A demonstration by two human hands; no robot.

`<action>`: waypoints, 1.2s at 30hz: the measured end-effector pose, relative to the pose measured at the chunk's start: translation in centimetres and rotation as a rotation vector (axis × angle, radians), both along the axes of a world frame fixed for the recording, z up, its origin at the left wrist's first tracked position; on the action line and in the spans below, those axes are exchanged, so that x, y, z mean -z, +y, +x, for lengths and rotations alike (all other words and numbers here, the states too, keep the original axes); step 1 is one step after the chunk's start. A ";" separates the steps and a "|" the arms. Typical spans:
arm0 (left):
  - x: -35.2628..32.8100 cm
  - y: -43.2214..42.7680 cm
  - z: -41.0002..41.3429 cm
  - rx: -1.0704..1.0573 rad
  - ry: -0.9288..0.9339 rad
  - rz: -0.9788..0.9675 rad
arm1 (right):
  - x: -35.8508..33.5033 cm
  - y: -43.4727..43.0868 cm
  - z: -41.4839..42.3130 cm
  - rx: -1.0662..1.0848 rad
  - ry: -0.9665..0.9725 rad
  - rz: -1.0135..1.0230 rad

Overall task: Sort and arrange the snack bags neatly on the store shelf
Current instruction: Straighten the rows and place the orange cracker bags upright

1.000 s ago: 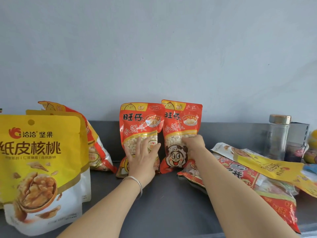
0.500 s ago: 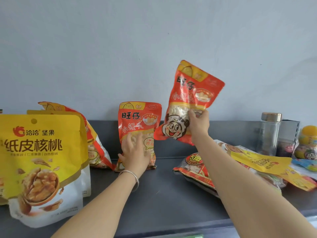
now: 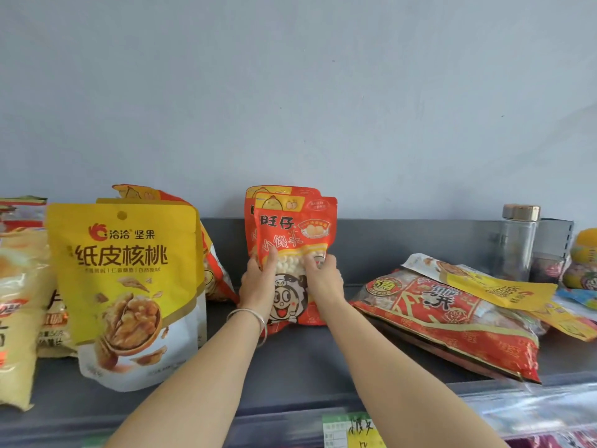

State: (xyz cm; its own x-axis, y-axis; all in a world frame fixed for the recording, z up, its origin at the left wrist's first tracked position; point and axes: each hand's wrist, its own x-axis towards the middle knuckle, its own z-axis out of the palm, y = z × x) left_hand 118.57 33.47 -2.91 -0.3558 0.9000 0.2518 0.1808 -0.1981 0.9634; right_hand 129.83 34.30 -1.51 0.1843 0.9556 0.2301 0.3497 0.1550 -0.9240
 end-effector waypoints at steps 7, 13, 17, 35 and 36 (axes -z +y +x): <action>0.6 0.6 0.3 0.067 -0.053 0.114 | 0.4 0.1 0.7 -0.153 0.129 0.242; 0.6 1.2 0.7 0.071 0.085 0.193 | 0.8 1.2 0.8 -0.014 -0.084 0.145; 0.8 1.5 0.8 0.021 0.120 0.236 | 0.7 0.3 0.5 -0.062 -0.005 0.121; 1.8 0.5 1.6 -0.062 1.011 0.174 | 0.5 0.2 1.6 -0.109 -0.235 0.163; 1.8 0.3 1.7 -0.057 0.993 0.163 | 0.5 0.1 1.6 -0.104 -0.245 0.148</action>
